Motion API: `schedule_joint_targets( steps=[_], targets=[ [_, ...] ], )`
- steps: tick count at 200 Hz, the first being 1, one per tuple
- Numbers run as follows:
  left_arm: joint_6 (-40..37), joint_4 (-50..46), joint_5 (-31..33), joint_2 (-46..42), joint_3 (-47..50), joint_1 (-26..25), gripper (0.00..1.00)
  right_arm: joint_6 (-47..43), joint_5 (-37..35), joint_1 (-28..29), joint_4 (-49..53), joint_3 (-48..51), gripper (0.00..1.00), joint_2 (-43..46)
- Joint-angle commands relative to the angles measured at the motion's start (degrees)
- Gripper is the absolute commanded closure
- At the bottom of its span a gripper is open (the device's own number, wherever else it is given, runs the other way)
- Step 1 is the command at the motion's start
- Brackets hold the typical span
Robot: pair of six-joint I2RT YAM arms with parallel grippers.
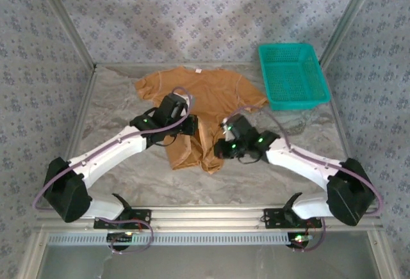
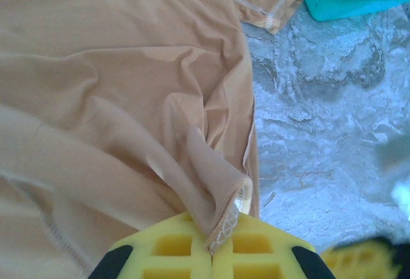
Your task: Fold the inside-out t-shirt
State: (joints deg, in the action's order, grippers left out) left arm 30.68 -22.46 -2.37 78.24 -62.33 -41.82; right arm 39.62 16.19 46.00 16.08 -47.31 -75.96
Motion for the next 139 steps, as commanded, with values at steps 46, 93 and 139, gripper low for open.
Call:
schedule_joint_targets(
  steps=[46,93,139],
  targets=[
    [6.3,-5.8,-1.5,-3.3,-0.8,3.1,1.00,10.1,-15.8,9.7,-28.9,-2.7,0.92,-15.4],
    [7.5,-6.1,-1.7,-6.3,0.5,4.3,1.00,22.8,-37.0,6.4,-17.3,-7.2,0.39,-24.9],
    [8.6,-5.7,-3.5,-7.0,1.2,4.2,1.00,22.5,-45.3,-1.3,-5.4,-5.6,0.49,-20.7]
  ],
)
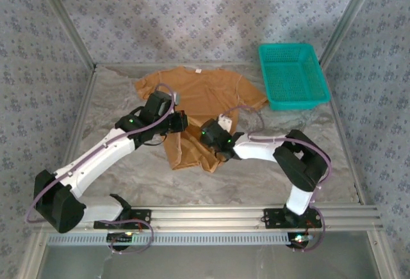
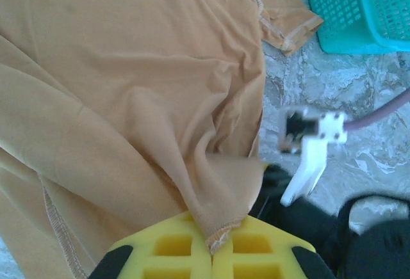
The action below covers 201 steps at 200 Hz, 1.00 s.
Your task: Fold the inside-out t-shirt
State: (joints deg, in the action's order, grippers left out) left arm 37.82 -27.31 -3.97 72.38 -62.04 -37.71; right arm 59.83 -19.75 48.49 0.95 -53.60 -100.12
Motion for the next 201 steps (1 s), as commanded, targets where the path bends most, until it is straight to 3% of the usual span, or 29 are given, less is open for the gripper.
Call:
schedule_joint_targets(
  steps=[1,46,85,114,135,164,201],
  targets=[
    [1.5,-0.8,-1.9,-1.1,0.9,0.1,1.00,2.1,-9.3,-4.4,9.9,1.1,0.49,3.8],
    [7.1,5.4,-3.6,-0.9,1.7,-3.8,1.00,-5.5,-3.2,-15.9,10.9,5.2,0.48,10.8],
    [9.4,9.2,-3.8,3.6,1.2,-6.9,1.00,-14.5,5.0,-17.9,11.1,4.2,0.42,10.1],
    [9.2,8.9,-3.5,5.4,-0.2,-6.8,1.00,-13.7,4.1,-19.4,15.3,4.6,0.41,9.8],
    [10.4,9.2,-3.6,6.7,-2.1,-7.0,1.00,-11.8,3.4,-20.9,16.9,5.9,0.46,14.3],
    [13.1,11.5,-3.9,8.3,-4.5,-7.8,1.00,-8.1,9.0,-15.8,13.0,12.3,0.60,25.1],
    [13.1,10.6,-4.2,10.5,-7.2,-7.8,1.00,-2.2,6.3,-2.2,6.1,21.0,0.80,34.4]
  ],
)
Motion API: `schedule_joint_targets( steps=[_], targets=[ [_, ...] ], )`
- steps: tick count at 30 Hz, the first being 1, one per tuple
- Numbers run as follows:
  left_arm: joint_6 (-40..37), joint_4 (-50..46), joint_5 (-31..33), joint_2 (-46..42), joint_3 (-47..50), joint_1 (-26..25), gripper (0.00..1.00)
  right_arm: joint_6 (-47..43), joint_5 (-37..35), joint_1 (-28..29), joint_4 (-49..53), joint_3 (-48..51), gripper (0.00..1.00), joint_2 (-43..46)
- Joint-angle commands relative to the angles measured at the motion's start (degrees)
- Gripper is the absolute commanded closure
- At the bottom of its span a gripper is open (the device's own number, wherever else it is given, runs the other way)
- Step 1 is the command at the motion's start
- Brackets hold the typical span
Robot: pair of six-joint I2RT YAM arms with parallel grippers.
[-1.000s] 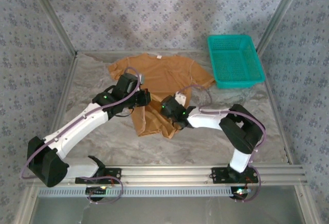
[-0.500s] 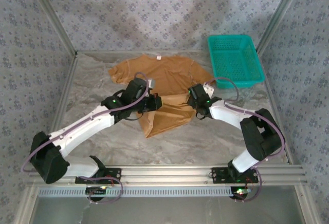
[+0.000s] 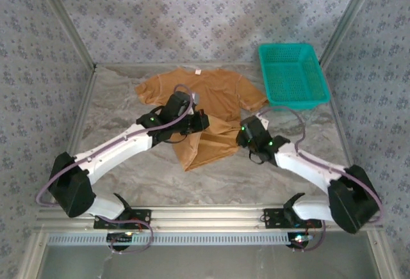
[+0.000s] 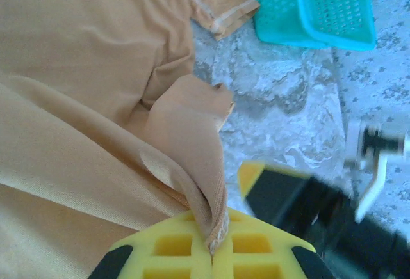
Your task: Fold the inside-out t-shirt
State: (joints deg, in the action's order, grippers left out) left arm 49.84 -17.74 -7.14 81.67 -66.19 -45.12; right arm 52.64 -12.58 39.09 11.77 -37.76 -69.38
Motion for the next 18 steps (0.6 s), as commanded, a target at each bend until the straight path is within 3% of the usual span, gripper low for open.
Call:
schedule_joint_targets(
  steps=[1,5,12,18],
  targets=[
    [1.1,1.0,-1.0,1.3,-3.2,-0.4,1.00,5.1,-1.0,7.6,-5.0,5.3,0.80,3.7],
    [1.3,1.0,-1.3,1.3,-3.2,-0.3,1.00,4.7,-2.7,12.9,-16.0,7.6,0.87,-0.8],
    [3.3,0.7,1.1,-0.3,-3.5,-1.4,1.00,1.5,-2.0,10.7,-30.4,-8.4,0.95,-27.6],
    [7.1,3.5,5.7,-3.0,-3.1,-4.3,1.00,9.9,-2.3,4.3,-39.2,-18.7,0.91,-42.4]
  ],
)
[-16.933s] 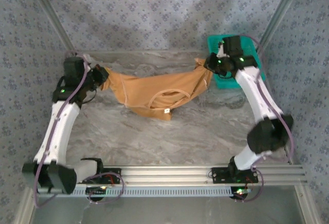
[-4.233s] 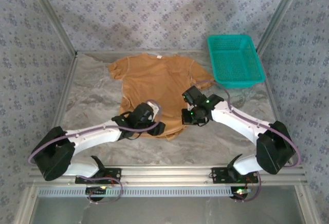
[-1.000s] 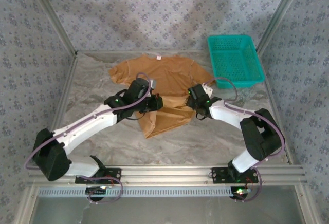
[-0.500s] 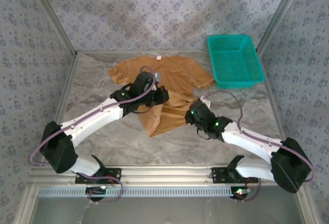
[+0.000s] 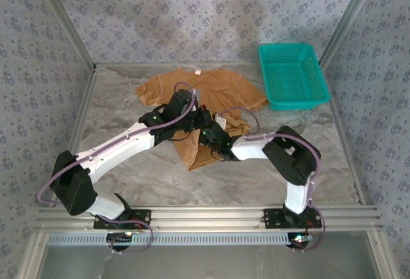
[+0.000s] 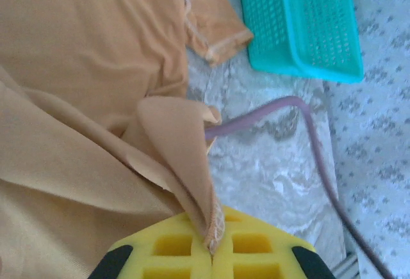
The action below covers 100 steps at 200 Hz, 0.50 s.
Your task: Fold the inside-out t-shirt
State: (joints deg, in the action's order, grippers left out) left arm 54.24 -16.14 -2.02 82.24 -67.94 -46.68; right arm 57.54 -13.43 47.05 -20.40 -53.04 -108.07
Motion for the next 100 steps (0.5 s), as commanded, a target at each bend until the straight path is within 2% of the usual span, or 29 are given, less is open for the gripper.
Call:
schedule_joint_targets(
  steps=[1,16,30,57,72,100],
  targets=[
    [3.5,2.8,1.5,-4.1,-1.0,-3.4,1.00,5.7,-1.4,-4.3,-7.4,-4.2,0.88,-4.3],
    [5.4,5.5,2.2,-4.8,-0.4,-4.8,1.00,6.3,-2.2,-5.3,-6.3,-6.3,0.78,-4.9],
    [7.0,7.6,2.8,-4.5,-0.9,-6.8,1.00,5.8,-3.4,-6.4,-4.0,-8.8,0.58,-5.1],
    [7.0,8.7,2.9,-2.3,-6.0,-10.4,1.00,4.9,-2.8,-8.4,-0.9,-13.3,0.34,-6.7],
    [6.1,8.4,2.3,-1.3,-9.1,-11.7,1.00,4.6,-2.2,-8.9,2.2,-17.0,0.24,-8.2],
    [5.4,8.1,2.0,-1.8,-11.8,-12.2,1.00,6.1,-1.3,-8.5,8.0,-23.0,0.13,-13.0]
  ],
)
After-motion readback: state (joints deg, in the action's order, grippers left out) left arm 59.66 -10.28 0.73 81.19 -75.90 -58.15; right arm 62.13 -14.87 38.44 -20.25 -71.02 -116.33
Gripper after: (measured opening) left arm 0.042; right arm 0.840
